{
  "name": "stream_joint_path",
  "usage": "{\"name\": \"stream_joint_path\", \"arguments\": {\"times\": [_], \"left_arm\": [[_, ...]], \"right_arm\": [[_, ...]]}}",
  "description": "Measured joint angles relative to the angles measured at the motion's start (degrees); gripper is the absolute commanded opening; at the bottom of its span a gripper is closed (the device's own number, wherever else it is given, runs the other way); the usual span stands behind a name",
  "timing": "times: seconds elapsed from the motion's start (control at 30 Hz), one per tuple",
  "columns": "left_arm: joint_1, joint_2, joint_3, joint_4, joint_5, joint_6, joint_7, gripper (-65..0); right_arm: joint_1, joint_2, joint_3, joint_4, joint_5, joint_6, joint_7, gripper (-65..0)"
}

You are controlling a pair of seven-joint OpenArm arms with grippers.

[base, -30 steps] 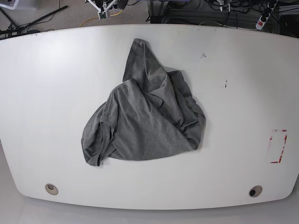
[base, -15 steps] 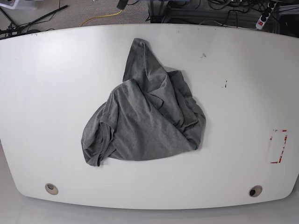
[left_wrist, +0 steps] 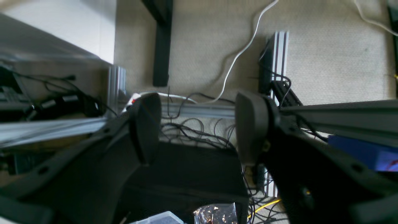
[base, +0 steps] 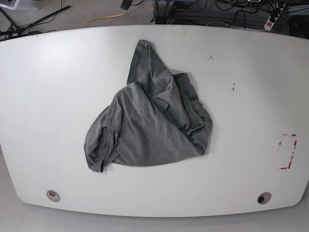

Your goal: Fold the T-shirt properly

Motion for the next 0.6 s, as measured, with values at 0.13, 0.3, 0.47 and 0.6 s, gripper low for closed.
{"name": "stream_joint_path", "arguments": {"times": [0.13, 0.3, 0.47, 0.6], "left_arm": [[2.51, 0.17, 0.00, 5.25, -0.02, 0.15, 0.11, -30.1], [3.08, 0.17, 0.00, 10.01, -0.28, 0.15, -0.11, -29.9], [3.06, 0.31, 0.00, 12.76, -6.36, 0.15, 0.09, -29.9], [2.54, 0.20, -0.15, 13.16, -7.54, 0.20, 0.07, -29.9]], "right_arm": [[-2.08, 0.13, 0.96, 5.25, 5.49, 0.11, 0.42, -50.6], [-2.08, 0.26, 3.85, 8.35, 8.90, -0.35, 0.44, -50.6], [0.37, 0.61, 3.69, 11.30, 9.40, 0.07, 0.09, -50.6], [3.87, 0.63, 3.54, 11.72, 9.68, 0.07, -0.04, -50.6]]}}
